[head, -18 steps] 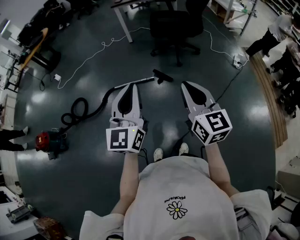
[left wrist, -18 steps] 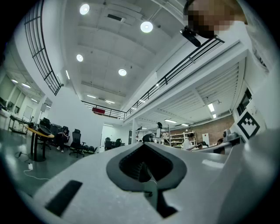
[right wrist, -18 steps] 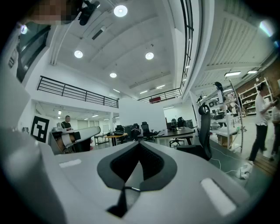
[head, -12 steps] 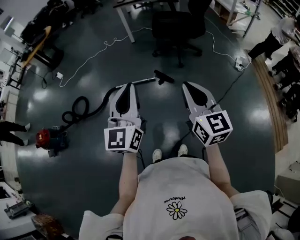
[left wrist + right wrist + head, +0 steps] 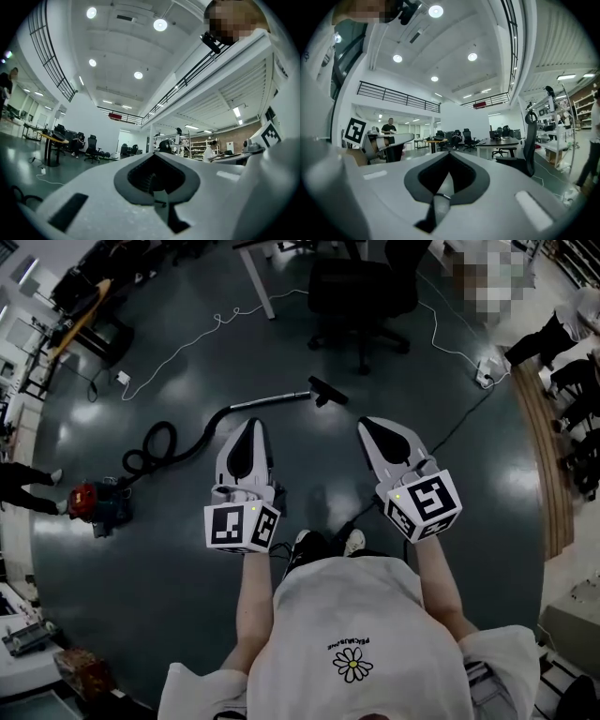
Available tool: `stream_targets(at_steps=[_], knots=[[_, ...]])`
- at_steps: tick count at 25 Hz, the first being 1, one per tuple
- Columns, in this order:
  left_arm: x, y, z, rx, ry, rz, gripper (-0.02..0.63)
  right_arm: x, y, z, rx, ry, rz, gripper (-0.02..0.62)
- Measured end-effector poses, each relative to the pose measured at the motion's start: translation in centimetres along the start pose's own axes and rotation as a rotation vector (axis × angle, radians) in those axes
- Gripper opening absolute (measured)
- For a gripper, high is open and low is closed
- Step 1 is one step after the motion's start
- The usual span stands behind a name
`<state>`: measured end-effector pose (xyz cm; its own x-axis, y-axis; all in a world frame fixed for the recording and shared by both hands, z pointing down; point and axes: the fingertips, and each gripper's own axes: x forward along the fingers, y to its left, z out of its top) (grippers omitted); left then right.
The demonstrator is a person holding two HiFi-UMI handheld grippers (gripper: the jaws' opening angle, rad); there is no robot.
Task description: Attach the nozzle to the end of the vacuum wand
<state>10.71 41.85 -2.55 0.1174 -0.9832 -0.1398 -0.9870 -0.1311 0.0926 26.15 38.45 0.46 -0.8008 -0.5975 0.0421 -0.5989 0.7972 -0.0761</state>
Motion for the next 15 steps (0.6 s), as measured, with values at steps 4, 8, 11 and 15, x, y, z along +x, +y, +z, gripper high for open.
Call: stream_targets(at_steps=[4, 8, 11, 15], knots=[[0.3, 0.8, -1.4, -0.020, 0.036, 0.033, 0.000, -0.1, -1.7, -0.8, -0.015, 0.029, -0.009, 0.006], [2.5, 2.6, -1.9, -0.031, 0.042, 0.060, 0.000, 1.2, -4.0, -1.3, 0.005, 0.040, -0.021, 0.006], [4.9, 4.2, -2.5, -0.027, 0.025, 0.059, 0.000, 3.5, -5.6, -2.0, -0.004, 0.050, -0.024, 0.006], [9.9, 8.0, -3.7, -0.029, 0.008, 0.042, 0.000, 9.7, -8.3, -2.1, -0.020, 0.060, -0.028, 0.006]])
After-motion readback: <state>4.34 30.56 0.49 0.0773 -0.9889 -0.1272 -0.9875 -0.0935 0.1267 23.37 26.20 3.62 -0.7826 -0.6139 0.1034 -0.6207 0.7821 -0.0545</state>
